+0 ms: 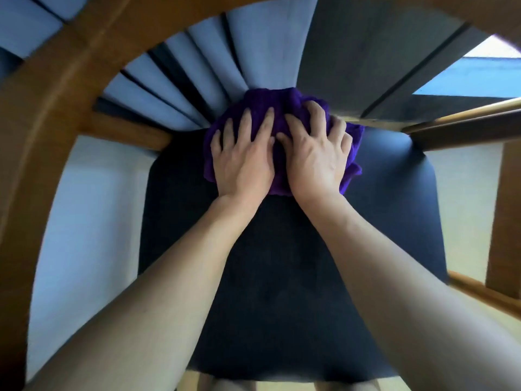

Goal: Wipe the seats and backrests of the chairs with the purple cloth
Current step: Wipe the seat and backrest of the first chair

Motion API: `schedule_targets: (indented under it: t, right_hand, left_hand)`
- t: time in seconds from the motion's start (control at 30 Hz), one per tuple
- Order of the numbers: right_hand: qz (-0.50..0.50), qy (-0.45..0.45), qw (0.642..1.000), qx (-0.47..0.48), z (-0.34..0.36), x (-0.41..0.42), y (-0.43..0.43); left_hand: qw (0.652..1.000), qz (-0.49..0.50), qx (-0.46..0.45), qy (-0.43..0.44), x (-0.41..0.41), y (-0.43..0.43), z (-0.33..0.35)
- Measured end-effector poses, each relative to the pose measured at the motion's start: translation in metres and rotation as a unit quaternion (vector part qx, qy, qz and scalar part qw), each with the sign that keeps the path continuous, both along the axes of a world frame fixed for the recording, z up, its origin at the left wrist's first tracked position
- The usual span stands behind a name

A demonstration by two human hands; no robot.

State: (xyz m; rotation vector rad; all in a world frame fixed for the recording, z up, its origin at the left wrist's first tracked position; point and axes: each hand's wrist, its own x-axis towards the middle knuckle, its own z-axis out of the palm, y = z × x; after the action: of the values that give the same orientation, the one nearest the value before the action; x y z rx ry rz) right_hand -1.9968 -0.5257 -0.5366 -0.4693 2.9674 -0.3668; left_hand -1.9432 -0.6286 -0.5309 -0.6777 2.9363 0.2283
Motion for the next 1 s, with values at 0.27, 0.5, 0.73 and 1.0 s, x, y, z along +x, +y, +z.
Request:
schedule_targets:
  t: [0.27, 0.5, 0.73, 1.0]
  right_hand:
    - [-0.120, 0.036, 0.992, 0.024, -0.002, -0.014, 0.102]
    - [-0.140, 0.048, 0.989, 0.009, 0.005, 0.047, 0.103]
    - [-0.099, 0.040, 0.994, -0.012, 0.013, 0.117, 0.107]
    - [-0.068, 0.011, 0.997, -0.017, 0.008, 0.011, 0.062]
  left_hand:
    - [0.995, -0.088, 0.025, 0.027, -0.025, 0.093, -0.005]
    - [0.997, -0.072, 0.021, 0.032, 0.032, 0.091, 0.001]
    - [0.998, -0.041, 0.049, -0.027, 0.121, 0.103, 0.015]
    - [0.996, 0.023, 0.064, -0.053, 0.022, 0.077, 0.012]
